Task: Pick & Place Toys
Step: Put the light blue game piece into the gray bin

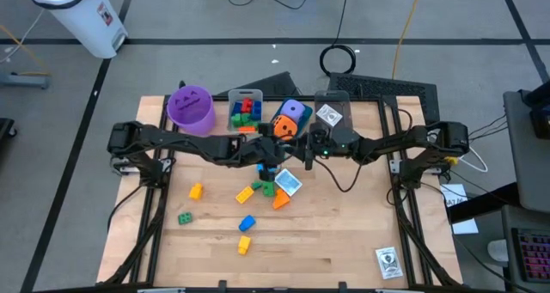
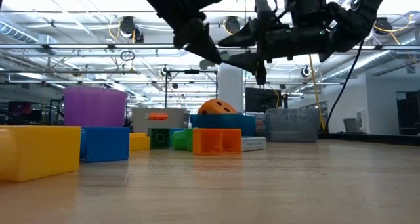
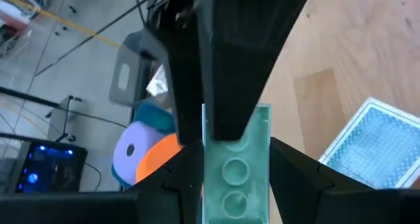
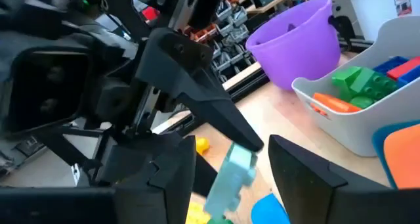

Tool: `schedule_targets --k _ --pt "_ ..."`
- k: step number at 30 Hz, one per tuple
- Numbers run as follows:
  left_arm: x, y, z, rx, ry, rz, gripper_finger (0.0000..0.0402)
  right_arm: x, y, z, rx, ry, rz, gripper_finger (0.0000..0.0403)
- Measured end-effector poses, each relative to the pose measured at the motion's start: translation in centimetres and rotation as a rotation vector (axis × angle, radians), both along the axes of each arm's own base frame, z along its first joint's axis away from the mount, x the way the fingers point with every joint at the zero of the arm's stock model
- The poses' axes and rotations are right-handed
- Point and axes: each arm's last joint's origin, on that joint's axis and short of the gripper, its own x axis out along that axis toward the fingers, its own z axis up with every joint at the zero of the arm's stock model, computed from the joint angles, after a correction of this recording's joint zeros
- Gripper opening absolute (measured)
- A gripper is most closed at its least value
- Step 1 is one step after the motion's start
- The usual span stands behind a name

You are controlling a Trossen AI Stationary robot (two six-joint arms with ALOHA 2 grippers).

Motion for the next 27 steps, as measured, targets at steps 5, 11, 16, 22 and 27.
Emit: schedule_targets --k 5,11,16,22,27 --pt "0.8 -0.2 0.2 0.031 0.004 -0.012 0.0152 0.0 0.0 -0.2 0.005 0.020 0.002 0.0165" --pt "0.9 -0.1 0.7 0.053 -0.004 -0.008 0.0152 0.0 0.0 -0.4 0.011 0.037 0.001 0.0132" --pt "0.9 -0.1 0.7 0.056 0.002 -0.007 0.0154 0.0 0.0 -0.4 -0.005 0.041 -0.001 0.0092" --pt "0.9 -0.2 0.8 0.026 -0.008 -0.005 0.0184 -0.1 0.0 -0.5 -0.053 0.051 -0.004 0.0040" --pt "0.2 -0.7 1.8 0.005 -0.026 -0.004 0.0217 -0.1 -0.2 -0.4 -0.101 0.042 -0.026 0.0039"
